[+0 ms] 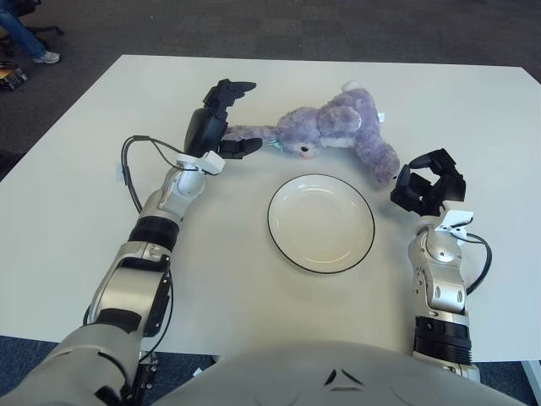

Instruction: Put the doll into the plate.

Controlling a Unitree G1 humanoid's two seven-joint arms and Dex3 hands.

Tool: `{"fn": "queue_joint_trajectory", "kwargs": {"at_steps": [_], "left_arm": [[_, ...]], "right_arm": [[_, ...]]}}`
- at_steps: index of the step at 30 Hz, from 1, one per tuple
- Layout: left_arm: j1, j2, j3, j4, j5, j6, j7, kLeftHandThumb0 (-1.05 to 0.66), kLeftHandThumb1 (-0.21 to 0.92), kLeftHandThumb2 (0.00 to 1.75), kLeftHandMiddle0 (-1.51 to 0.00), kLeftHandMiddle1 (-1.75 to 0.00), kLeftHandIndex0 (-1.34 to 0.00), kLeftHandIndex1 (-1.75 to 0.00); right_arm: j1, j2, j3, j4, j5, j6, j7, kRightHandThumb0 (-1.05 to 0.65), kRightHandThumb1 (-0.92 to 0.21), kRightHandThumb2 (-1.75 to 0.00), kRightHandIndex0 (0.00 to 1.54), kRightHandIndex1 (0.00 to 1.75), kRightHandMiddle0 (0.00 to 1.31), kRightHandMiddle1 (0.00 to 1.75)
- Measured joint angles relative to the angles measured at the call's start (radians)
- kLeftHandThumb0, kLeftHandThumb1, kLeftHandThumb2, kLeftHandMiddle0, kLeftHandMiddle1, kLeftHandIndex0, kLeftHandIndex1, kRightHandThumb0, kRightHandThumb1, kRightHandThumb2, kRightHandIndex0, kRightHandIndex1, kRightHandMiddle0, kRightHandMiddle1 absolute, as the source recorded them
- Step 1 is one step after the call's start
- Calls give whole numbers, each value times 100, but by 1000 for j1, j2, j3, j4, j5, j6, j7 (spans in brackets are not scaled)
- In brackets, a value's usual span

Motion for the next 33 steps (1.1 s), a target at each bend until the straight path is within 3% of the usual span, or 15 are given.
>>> {"fn": "queue_joint_trajectory", "kwargs": {"at_steps": [5,10,18,24,29,33], "left_arm": [[-22,3,-23,2,2,21,-1,-73,47,73,-7,-88,0,-51],[-32,6,-42,-24,22,63,-5,-79,51,69,-6,-97,0,-31],[-44,15,-71,-55,67,88,22,-83,54,65,-4,-96,0,-4],[-56,22,-103,-65,102,102,32,-91,67,53,-4,-100,0,0],[-63,24,-127,-77,122,105,32,-100,87,36,-6,-102,0,0],[-64,23,-145,-108,125,104,29,-104,91,33,-7,-99,0,0]], "right_arm": [[0,1,1,1,0,0,-2,-47,-36,-126,119,175,58,175],[0,3,0,7,0,-1,-3,-47,-35,-127,119,175,58,175],[0,6,0,17,0,-6,-3,-47,-36,-126,118,175,58,175],[0,6,-1,25,0,-14,-4,-46,-37,-125,118,175,57,175],[-1,6,0,31,-1,-16,-8,-46,-37,-125,119,175,57,175],[-1,6,0,31,-1,-16,-8,-46,-37,-125,119,175,57,175]]}}
